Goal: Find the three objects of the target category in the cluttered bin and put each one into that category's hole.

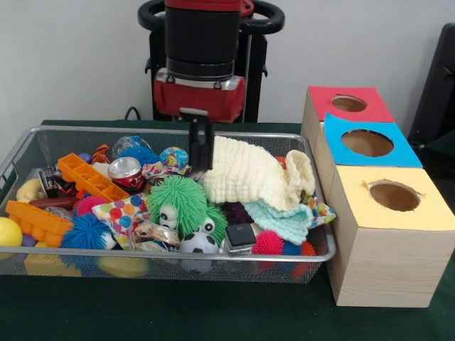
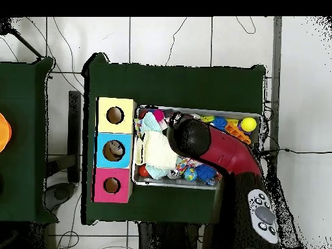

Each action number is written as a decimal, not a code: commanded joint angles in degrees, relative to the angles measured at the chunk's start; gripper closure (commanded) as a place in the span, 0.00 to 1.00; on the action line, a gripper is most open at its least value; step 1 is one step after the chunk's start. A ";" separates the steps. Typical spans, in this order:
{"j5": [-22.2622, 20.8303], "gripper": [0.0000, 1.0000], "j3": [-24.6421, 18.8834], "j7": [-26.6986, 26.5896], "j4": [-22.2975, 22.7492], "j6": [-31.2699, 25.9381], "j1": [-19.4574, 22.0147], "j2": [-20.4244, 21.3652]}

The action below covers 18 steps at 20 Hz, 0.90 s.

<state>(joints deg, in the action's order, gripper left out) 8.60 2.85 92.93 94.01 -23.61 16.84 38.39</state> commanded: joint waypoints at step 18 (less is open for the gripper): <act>-3.77 1.00 -14.06 5.12 9.20 12.93 14.82 -3.79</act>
<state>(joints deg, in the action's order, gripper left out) 8.49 -2.87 92.93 97.17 -14.76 29.49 36.67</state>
